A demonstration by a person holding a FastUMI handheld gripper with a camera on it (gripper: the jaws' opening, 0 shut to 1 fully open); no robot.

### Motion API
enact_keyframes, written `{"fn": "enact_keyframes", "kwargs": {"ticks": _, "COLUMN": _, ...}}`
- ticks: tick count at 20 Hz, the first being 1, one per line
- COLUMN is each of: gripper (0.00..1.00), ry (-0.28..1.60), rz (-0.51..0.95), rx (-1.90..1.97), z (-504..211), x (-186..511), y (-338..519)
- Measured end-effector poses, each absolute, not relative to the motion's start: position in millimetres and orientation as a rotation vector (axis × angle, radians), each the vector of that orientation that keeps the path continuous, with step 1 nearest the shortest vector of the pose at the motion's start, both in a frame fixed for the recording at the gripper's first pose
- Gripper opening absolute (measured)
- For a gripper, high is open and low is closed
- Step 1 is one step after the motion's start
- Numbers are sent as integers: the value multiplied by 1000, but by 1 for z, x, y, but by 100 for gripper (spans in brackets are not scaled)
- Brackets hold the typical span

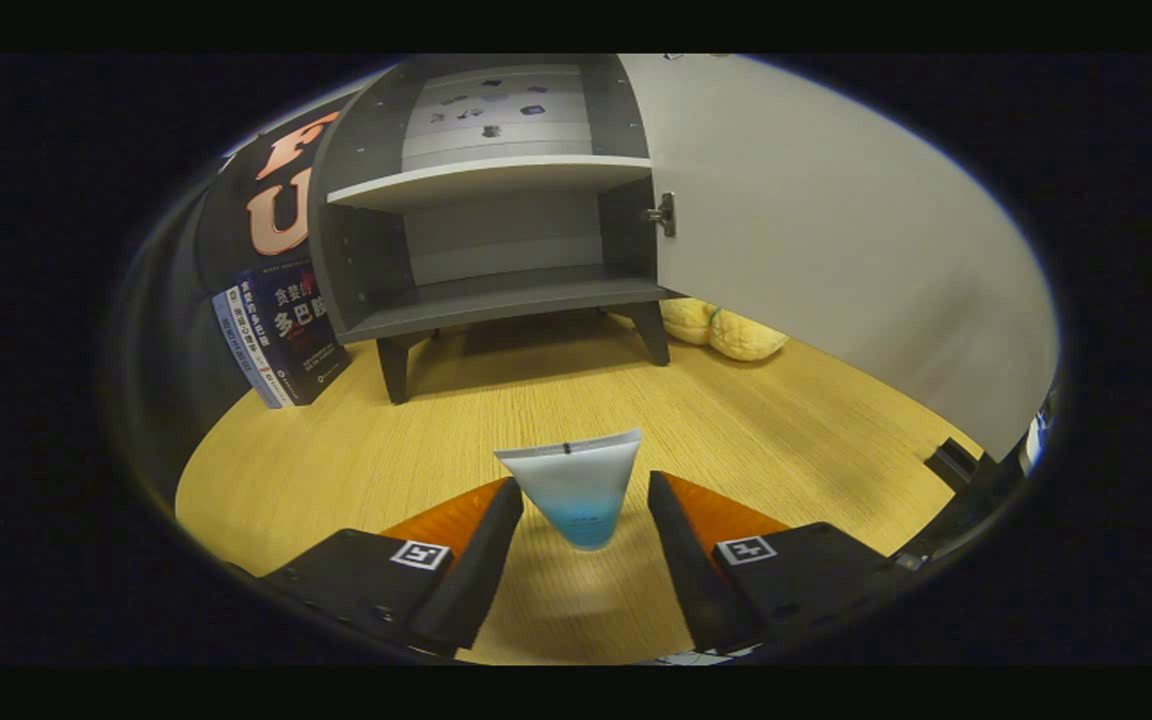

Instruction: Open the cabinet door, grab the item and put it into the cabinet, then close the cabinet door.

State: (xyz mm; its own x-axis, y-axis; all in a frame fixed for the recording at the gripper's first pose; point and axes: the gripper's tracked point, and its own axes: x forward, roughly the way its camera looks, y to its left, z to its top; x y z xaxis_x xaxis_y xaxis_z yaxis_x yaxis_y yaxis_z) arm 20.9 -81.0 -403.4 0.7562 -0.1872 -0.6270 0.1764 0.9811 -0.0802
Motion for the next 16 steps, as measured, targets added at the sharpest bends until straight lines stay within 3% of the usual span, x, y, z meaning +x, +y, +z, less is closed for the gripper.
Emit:
{"fn": "enact_keyframes", "kwargs": {"ticks": 4, "gripper": 57, "ry": 698, "rz": -205, "rx": -3, "z": -410, "x": 20, "y": -79}}
{"fn": "enact_keyframes", "kwargs": {"ticks": 10, "gripper": 54, "ry": 726, "rz": -174, "rx": 55, "z": -389, "x": 17, "y": -70}}
{"fn": "enact_keyframes", "kwargs": {"ticks": 16, "gripper": 53, "ry": 548, "rz": -117, "rx": 20, "z": -280, "x": 41, "y": -49}}
